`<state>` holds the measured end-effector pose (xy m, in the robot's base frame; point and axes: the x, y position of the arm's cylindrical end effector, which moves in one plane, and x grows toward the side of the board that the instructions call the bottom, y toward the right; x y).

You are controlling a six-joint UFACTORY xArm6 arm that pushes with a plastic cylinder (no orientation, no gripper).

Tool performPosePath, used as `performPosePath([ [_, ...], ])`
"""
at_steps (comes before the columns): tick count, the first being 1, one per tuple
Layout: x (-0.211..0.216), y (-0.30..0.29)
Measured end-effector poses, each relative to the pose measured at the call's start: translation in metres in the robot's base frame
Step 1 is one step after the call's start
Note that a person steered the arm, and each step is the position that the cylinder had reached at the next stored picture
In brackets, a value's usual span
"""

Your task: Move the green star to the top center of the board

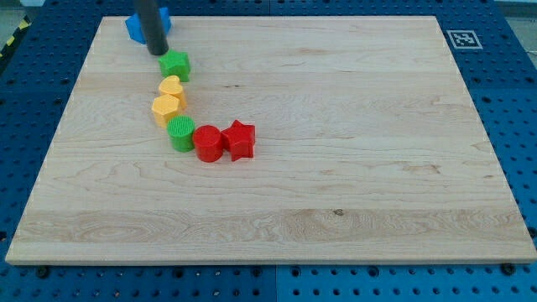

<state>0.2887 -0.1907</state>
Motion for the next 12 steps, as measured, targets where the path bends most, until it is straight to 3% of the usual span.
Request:
performPosePath([
  [2,0.042,0.007],
  [6,0.045,0.15],
  [10,0.067,0.193],
  [12,0.049,0.203],
])
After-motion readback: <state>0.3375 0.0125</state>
